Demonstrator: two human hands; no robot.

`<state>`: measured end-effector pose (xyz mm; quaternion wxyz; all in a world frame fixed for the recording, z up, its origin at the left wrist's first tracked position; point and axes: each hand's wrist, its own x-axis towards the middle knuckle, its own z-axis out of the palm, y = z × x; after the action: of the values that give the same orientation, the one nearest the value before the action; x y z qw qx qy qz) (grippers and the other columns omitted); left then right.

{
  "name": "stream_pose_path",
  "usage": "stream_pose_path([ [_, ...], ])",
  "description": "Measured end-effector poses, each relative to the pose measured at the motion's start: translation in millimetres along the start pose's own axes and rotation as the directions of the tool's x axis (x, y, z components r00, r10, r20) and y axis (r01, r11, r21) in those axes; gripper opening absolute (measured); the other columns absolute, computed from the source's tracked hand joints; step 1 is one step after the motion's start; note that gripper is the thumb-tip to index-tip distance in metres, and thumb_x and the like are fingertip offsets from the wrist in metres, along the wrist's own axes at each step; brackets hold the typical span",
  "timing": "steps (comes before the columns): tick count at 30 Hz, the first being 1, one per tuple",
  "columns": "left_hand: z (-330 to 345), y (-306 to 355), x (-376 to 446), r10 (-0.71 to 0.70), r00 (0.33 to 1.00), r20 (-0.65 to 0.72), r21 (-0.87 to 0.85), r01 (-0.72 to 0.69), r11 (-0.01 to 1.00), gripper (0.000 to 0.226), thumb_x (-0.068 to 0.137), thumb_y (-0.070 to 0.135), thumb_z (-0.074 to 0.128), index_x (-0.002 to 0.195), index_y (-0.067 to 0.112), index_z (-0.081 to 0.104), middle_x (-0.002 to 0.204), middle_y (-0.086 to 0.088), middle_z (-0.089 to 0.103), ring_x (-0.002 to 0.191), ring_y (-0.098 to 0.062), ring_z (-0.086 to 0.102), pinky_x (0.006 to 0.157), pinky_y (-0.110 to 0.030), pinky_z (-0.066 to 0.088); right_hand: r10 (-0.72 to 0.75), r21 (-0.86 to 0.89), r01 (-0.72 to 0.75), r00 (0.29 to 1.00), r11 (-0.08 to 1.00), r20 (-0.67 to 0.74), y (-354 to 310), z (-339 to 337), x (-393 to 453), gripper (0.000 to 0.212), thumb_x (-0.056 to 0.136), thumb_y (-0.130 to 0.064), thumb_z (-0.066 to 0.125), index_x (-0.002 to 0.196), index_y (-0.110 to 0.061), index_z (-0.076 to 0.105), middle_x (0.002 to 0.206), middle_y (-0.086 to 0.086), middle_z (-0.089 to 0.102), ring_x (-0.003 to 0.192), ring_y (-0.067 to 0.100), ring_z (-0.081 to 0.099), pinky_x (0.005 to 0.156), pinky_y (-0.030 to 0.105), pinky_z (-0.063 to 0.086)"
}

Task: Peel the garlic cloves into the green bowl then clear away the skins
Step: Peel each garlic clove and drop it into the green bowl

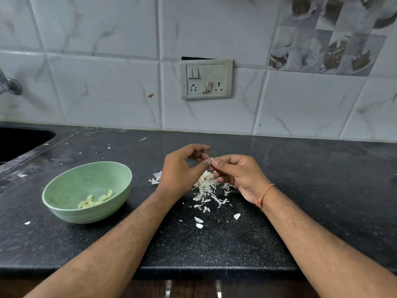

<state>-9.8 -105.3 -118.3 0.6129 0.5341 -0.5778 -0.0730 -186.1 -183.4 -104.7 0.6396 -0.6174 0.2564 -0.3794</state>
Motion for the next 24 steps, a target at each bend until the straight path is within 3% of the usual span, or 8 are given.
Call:
stream_pose_path([
  [8, 3, 5, -2, -0.004, 0.998, -0.064, 0.015, 0.005, 1.000, 0.033, 0.089, 0.021, 0.086, 0.120, 0.026, 0.077, 0.092, 0.020, 0.078, 0.092, -0.002, 0.073, 0.077, -0.022, 0.056, -0.059, 0.060, 0.064, 0.995, 0.996, -0.085, 4, 11, 0, 0.011, 0.091, -0.006, 0.079, 0.101, 0.000, 0.081, 0.090, 0.019, 0.078, 0.075, 0.017, 0.072, 0.069, 0.023, 0.062],
  [11, 3, 7, -1, -0.002, 0.998, -0.063, 0.008, 0.003, 1.000, 0.033, 0.090, 0.019, 0.084, 0.121, 0.028, 0.075, 0.092, 0.019, 0.077, 0.078, 0.000, 0.071, 0.073, -0.020, 0.052, -0.050, 0.097, 0.059, 0.994, 0.993, -0.096, 4, 14, -1, 0.012, 0.092, -0.006, 0.078, 0.102, 0.000, 0.081, 0.089, 0.017, 0.077, 0.075, 0.017, 0.072, 0.069, 0.024, 0.063],
  [17, 4, 15, -6, 0.044, 0.998, 0.037, 0.002, -0.044, 0.999, 0.040, 0.091, 0.011, 0.081, 0.127, 0.024, 0.070, 0.086, 0.015, 0.075, 0.058, 0.015, 0.054, 0.060, -0.005, 0.041, 0.033, 0.212, -0.010, 0.994, 0.977, -0.104, -1, 16, -2, 0.008, 0.096, -0.008, 0.073, 0.102, -0.002, 0.077, 0.079, 0.010, 0.072, 0.065, 0.013, 0.067, 0.056, 0.020, 0.058],
  [22, 2, 16, -6, -0.001, 0.993, 0.121, -0.027, 0.005, 1.000, 0.053, 0.086, 0.011, 0.079, 0.133, 0.029, 0.062, 0.086, 0.010, 0.073, 0.063, 0.008, 0.060, 0.063, -0.014, 0.044, 0.049, 0.257, -0.019, 0.993, 0.966, -0.110, -4, 11, 2, 0.012, 0.096, -0.015, 0.076, 0.103, -0.005, 0.077, 0.087, 0.006, 0.074, 0.070, 0.010, 0.066, 0.059, 0.021, 0.059],
  [24, 1, 15, -6, -0.009, 0.992, 0.123, -0.068, 0.017, 0.998, 0.055, 0.082, 0.013, 0.075, 0.132, 0.030, 0.061, 0.091, 0.010, 0.072, 0.074, 0.002, 0.065, 0.062, -0.018, 0.048, 0.052, 0.245, -0.022, 0.992, 0.969, -0.117, -5, 9, 3, 0.017, 0.094, -0.018, 0.077, 0.104, -0.005, 0.077, 0.086, 0.004, 0.073, 0.068, 0.010, 0.064, 0.058, 0.022, 0.059],
])
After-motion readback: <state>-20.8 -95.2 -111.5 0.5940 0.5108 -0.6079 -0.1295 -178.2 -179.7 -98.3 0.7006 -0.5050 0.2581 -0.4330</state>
